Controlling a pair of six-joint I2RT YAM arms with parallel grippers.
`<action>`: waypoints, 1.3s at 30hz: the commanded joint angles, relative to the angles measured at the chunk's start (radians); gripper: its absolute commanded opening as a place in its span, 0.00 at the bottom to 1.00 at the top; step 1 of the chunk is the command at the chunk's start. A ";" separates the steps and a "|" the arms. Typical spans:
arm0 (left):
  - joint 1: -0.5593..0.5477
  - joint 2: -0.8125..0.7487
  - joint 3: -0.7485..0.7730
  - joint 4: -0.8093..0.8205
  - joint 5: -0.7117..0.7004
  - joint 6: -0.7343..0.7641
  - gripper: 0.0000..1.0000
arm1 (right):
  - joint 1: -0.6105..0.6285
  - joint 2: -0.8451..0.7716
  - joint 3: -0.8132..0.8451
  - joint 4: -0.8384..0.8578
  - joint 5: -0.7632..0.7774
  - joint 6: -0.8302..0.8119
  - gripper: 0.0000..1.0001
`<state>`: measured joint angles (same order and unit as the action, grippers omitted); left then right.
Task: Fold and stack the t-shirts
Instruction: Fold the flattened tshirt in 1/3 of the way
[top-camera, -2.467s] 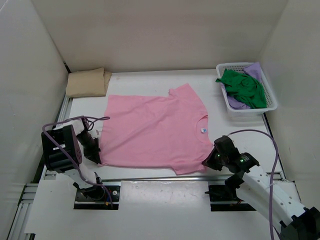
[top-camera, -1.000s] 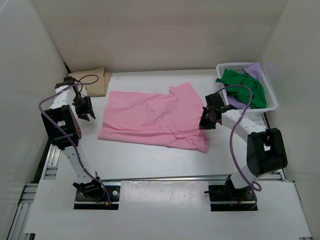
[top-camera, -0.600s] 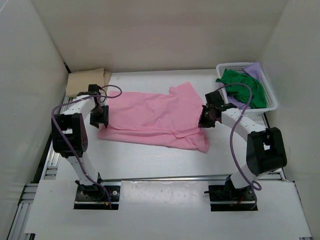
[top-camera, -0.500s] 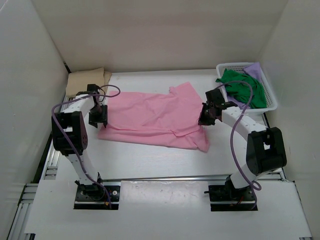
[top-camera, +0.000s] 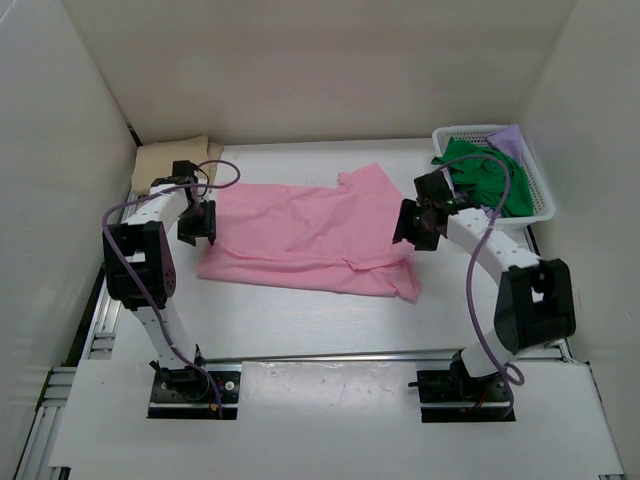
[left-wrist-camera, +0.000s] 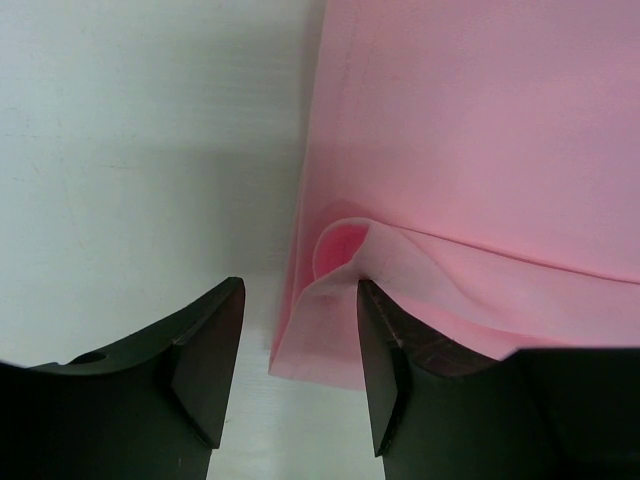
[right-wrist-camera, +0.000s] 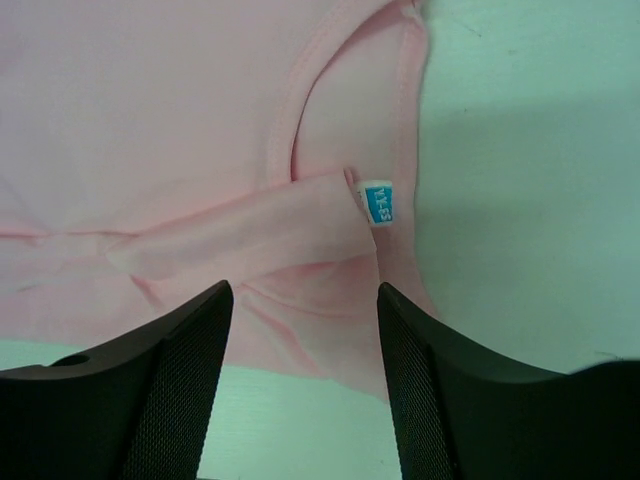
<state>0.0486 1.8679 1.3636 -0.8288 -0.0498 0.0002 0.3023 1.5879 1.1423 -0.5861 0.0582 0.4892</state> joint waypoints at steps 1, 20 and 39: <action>-0.003 -0.076 0.037 0.014 0.080 0.000 0.60 | -0.003 -0.143 -0.082 -0.075 -0.004 -0.015 0.64; -0.023 0.066 0.095 0.014 0.088 0.000 0.10 | -0.083 -0.134 -0.400 0.104 -0.147 0.057 0.41; 0.077 -0.036 0.100 -0.041 0.096 0.000 1.00 | -0.123 -0.155 -0.355 0.040 -0.290 -0.026 0.54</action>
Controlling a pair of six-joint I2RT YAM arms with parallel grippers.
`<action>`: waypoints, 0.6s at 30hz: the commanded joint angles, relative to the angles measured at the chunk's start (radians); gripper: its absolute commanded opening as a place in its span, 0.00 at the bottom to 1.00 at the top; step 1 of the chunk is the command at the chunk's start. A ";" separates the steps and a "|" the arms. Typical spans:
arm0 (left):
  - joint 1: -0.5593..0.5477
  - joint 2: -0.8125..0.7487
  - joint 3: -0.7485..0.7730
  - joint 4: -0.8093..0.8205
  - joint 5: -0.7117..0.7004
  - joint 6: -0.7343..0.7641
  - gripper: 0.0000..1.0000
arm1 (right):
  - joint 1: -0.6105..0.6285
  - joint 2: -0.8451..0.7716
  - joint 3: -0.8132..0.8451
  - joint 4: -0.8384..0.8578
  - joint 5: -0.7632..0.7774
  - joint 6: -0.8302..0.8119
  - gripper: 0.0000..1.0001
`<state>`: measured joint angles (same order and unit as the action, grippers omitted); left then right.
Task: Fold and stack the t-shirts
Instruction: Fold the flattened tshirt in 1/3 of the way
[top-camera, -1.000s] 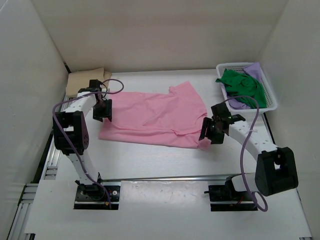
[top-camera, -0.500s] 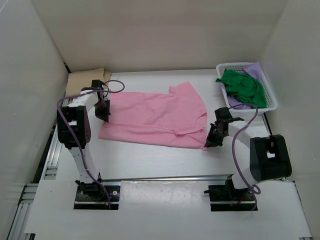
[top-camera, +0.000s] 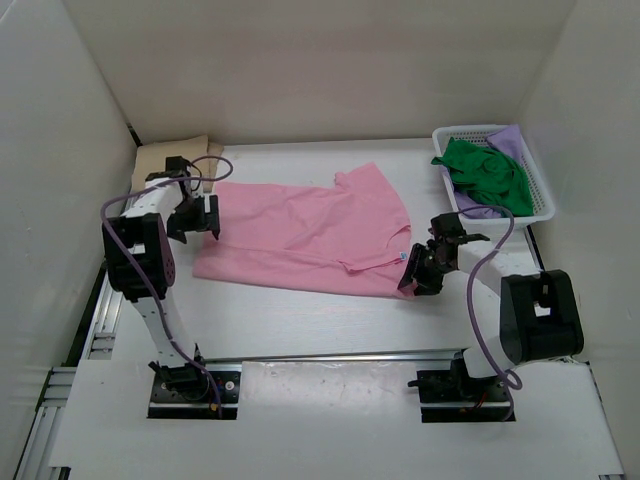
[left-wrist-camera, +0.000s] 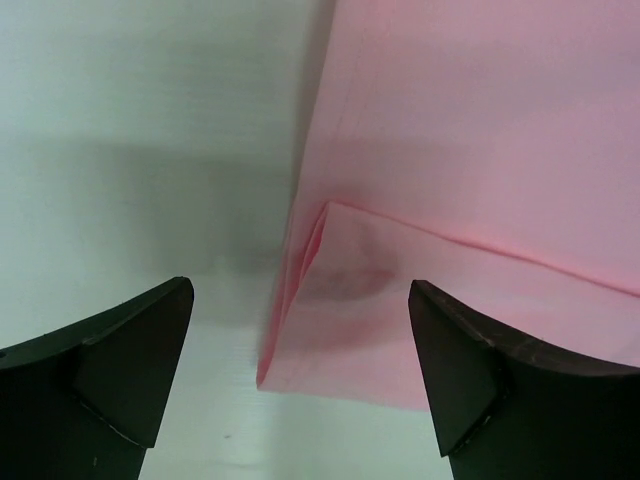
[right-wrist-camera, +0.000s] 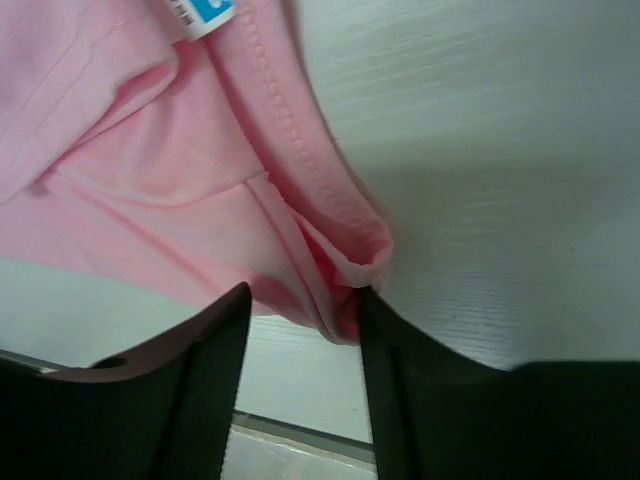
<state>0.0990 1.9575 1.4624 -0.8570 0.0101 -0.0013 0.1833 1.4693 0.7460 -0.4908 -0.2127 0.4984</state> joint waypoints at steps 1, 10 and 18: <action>0.037 -0.144 0.001 -0.013 0.036 0.001 1.00 | -0.004 -0.059 0.053 -0.092 0.007 -0.035 0.57; 0.097 -0.309 -0.261 -0.042 0.119 0.001 1.00 | -0.004 -0.201 -0.066 -0.085 0.019 0.045 0.66; 0.122 -0.109 -0.261 -0.011 0.143 0.001 0.74 | -0.004 -0.008 -0.039 0.017 -0.037 0.045 0.59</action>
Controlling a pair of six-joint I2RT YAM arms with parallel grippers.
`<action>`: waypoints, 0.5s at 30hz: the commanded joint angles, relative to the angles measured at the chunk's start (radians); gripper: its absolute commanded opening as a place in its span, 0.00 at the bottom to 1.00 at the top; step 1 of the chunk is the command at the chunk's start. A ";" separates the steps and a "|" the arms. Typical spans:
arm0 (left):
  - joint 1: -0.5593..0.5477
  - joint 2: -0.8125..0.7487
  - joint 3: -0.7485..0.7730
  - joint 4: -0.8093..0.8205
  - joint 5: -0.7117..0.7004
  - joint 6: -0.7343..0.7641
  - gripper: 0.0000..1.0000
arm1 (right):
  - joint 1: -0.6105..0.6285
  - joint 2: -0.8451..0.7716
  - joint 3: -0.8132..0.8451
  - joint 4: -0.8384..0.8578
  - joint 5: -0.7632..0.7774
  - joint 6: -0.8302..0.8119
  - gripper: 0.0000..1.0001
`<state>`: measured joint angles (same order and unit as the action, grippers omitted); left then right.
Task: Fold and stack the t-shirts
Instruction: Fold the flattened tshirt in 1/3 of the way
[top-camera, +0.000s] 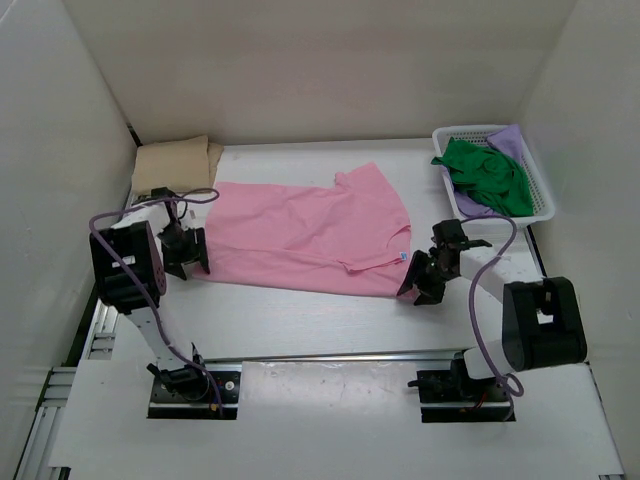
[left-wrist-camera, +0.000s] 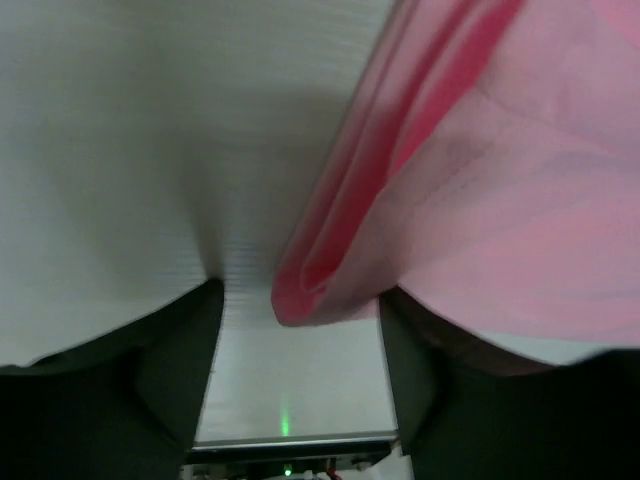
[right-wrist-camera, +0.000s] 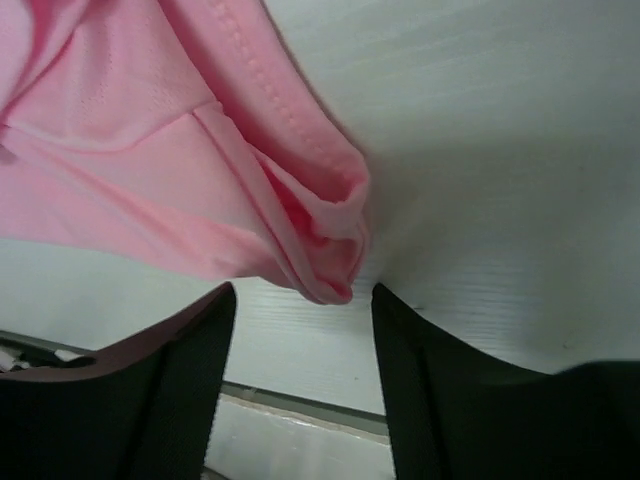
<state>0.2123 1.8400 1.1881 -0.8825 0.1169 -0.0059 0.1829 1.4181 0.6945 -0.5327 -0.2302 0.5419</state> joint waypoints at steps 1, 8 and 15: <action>0.009 0.018 0.013 0.014 0.026 0.006 0.68 | -0.003 0.070 0.013 0.059 -0.020 0.012 0.47; 0.018 -0.028 -0.039 0.005 0.009 0.006 0.10 | -0.003 0.030 0.002 0.069 -0.043 0.021 0.00; 0.056 -0.270 -0.223 -0.058 -0.081 0.006 0.10 | 0.022 -0.356 -0.165 -0.130 0.037 0.130 0.00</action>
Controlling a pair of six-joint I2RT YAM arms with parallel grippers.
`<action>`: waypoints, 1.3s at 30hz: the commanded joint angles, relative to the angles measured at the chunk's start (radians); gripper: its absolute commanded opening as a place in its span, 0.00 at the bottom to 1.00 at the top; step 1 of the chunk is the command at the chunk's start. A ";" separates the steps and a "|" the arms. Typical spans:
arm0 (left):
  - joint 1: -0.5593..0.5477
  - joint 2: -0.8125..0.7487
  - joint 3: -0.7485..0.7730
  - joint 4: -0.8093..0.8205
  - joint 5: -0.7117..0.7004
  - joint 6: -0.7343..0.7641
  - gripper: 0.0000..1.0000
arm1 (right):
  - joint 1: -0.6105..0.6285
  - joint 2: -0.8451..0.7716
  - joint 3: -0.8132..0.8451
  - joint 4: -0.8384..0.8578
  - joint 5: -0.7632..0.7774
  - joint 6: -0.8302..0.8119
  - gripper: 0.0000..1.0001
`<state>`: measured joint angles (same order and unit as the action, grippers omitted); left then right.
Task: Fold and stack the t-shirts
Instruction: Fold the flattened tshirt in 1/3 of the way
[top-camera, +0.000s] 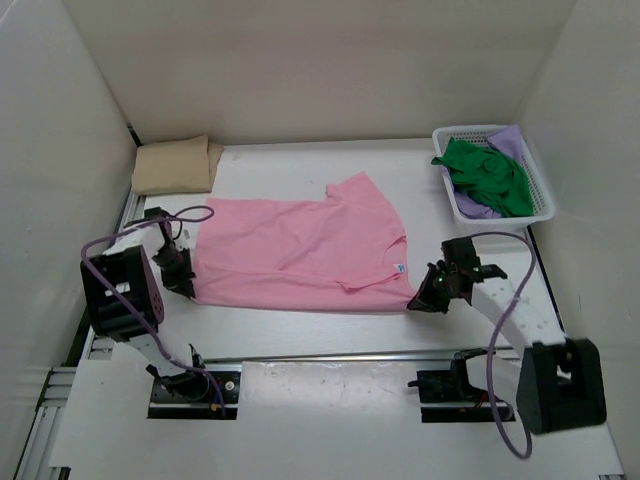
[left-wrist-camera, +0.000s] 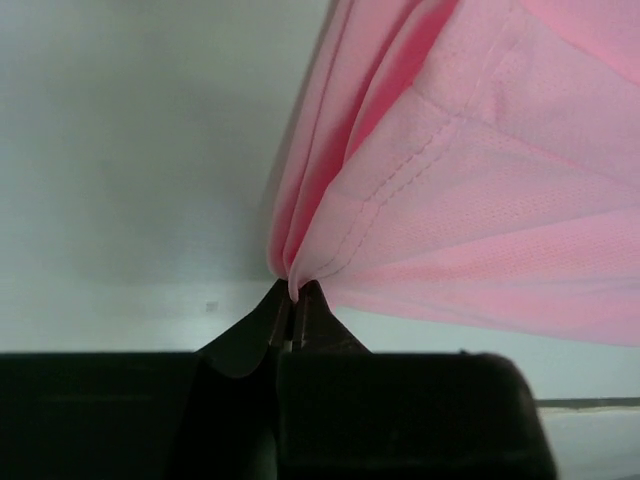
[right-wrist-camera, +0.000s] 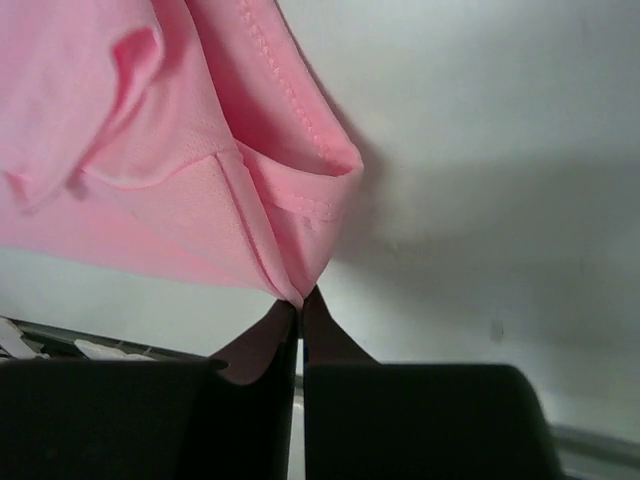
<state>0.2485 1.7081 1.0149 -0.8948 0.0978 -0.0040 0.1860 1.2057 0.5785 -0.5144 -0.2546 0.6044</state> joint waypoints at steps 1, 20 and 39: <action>0.020 -0.169 -0.105 -0.056 -0.075 0.004 0.10 | 0.032 -0.191 -0.066 -0.180 0.089 0.108 0.00; 0.052 -0.585 -0.328 -0.176 -0.319 0.004 0.83 | 0.086 -0.671 -0.083 -0.484 0.248 0.255 0.76; 0.028 0.204 0.485 0.066 0.089 0.004 0.89 | 0.145 1.124 1.679 -0.475 0.272 -0.155 0.76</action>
<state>0.2775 1.8675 1.4086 -0.8509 0.1097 -0.0002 0.3199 2.1986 2.0800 -0.8864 -0.0162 0.4664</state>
